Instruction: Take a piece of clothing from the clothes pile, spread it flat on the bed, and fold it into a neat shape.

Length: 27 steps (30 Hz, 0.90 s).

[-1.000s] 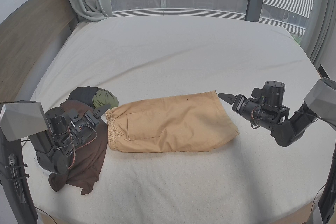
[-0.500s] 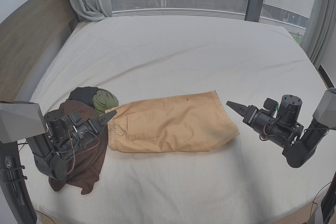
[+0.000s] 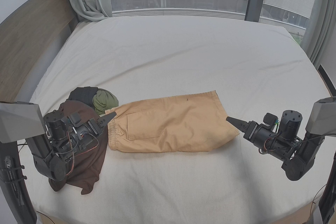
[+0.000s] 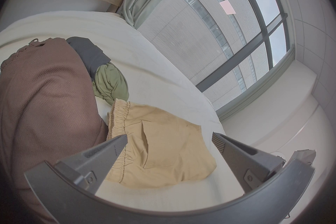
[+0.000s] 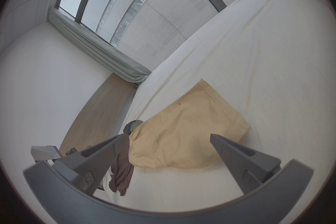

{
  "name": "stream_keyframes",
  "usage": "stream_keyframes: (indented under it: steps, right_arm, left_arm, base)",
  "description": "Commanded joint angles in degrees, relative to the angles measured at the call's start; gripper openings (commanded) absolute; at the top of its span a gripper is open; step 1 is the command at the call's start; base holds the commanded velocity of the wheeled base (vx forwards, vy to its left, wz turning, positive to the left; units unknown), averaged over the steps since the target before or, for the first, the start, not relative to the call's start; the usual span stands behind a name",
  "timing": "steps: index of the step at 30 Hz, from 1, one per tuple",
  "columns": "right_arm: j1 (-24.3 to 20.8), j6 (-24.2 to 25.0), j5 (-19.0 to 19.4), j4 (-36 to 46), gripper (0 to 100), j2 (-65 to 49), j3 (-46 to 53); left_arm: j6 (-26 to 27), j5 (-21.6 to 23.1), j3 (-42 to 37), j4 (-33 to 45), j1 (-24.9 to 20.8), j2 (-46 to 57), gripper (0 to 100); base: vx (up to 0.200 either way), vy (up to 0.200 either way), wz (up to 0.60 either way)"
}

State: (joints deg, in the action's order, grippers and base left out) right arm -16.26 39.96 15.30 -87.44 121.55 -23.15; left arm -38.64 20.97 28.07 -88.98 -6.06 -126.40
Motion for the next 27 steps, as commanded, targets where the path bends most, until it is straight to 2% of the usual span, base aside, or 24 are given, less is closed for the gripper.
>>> stream_keyframes:
  steps: [1,9,27]
  right_arm:
    - [0.44,0.03,-0.01,-0.01,100,2.99,0.47]
    - [1.23,0.12,0.08,-0.18,100,9.05,-0.58]
    - [2.9,2.14,-0.53,-0.54,100,22.15,-10.69]
  left_arm:
    - [-0.03,0.04,-0.48,-0.05,0.79,-0.33,100]
    - [-0.03,0.04,-0.48,-0.05,1.31,-0.33,100]
    - [-0.12,0.13,-0.39,-0.05,1.31,-0.42,100]
  base:
    - [0.0,0.0,0.0]
    - [0.0,0.0,0.0]
    - [0.0,0.0,0.0]
